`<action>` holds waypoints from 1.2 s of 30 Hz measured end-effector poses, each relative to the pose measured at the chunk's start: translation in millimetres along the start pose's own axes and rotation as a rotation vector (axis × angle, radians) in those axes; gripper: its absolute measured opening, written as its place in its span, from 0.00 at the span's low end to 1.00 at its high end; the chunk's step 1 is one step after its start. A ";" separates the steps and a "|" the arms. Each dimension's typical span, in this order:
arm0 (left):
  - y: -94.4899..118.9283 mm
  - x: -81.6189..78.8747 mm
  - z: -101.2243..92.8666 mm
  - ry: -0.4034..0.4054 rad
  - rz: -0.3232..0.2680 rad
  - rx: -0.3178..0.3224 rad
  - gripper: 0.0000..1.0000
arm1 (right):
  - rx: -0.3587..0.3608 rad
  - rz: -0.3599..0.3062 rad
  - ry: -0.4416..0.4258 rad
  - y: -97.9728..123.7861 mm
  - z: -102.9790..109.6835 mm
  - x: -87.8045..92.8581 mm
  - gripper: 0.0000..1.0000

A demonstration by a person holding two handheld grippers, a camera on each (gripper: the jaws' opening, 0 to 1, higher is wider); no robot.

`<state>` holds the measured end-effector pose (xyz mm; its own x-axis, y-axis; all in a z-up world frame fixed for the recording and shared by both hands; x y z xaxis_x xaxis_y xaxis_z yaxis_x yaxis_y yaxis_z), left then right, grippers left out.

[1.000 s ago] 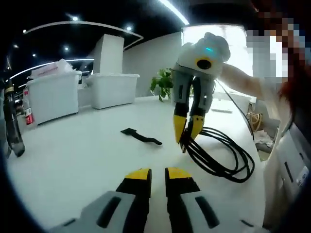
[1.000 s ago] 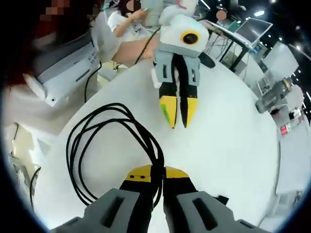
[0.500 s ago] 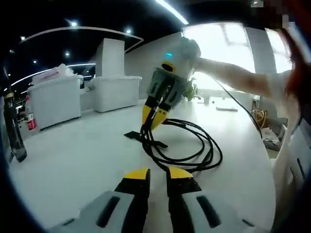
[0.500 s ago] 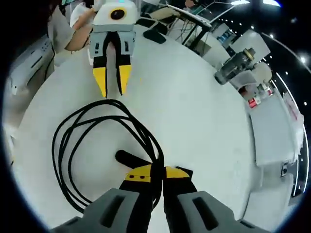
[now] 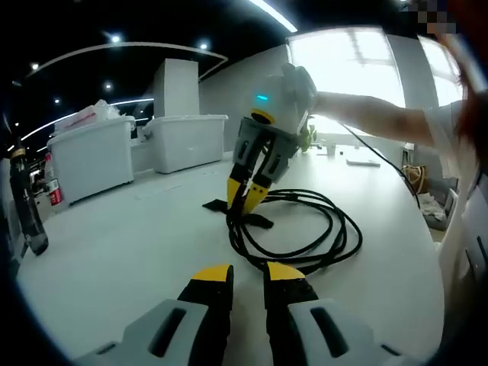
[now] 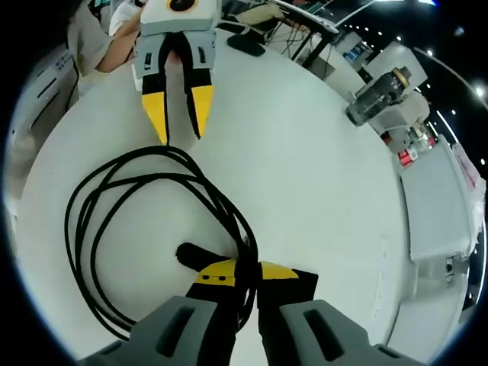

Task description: Coil the Type-C to USB data cable on the desktop and secure it with Velcro straps.

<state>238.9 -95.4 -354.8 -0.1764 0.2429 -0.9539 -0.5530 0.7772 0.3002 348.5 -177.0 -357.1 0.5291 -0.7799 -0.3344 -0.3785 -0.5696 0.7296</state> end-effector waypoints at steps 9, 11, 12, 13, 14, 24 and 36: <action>7.6 -10.7 8.3 0.029 -0.086 -0.032 0.18 | 0.029 -0.123 -0.219 11.9 -6.6 -6.5 0.25; 11.2 -13.5 12.3 0.046 -0.116 -0.046 0.18 | 0.070 -0.155 -0.219 18.9 -11.0 -5.6 0.26; 13.0 -16.1 15.0 0.058 -0.140 -0.055 0.18 | 0.101 -0.176 -0.222 24.1 -13.4 -4.4 0.26; 13.5 -20.9 17.7 0.067 -0.174 -0.055 0.18 | 0.147 -0.197 -0.237 30.5 -16.4 -2.3 0.26; 12.0 -28.8 21.0 0.056 -0.208 -0.041 0.18 | 0.209 -0.229 -0.275 38.7 -19.1 -1.7 0.26; -63.9 -103.1 89.0 0.161 -0.372 0.030 0.15 | 0.327 -0.405 -0.500 69.9 40.6 4.3 0.28; -127.5 -74.9 118.7 -0.107 -0.094 -0.041 0.14 | 0.263 -0.479 -0.501 64.5 40.4 -21.0 0.24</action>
<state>419.3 -143.8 -321.9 -0.0361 0.2326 -0.9719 -0.5959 0.7757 0.2078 282.3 -207.9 -327.2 0.2959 -0.4194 -0.8582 -0.3958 -0.8715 0.2894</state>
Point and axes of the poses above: the point that each gripper's makers call its tool centre point, and the gripper's own axes: y roughly backward along the fingers, z roughly to its left, x roughly out of its underside, the point moved 3 cm from there along y, roughly backward along the fingers, and after that the axes turned 12 degrees about x, right-handed, at the moved point
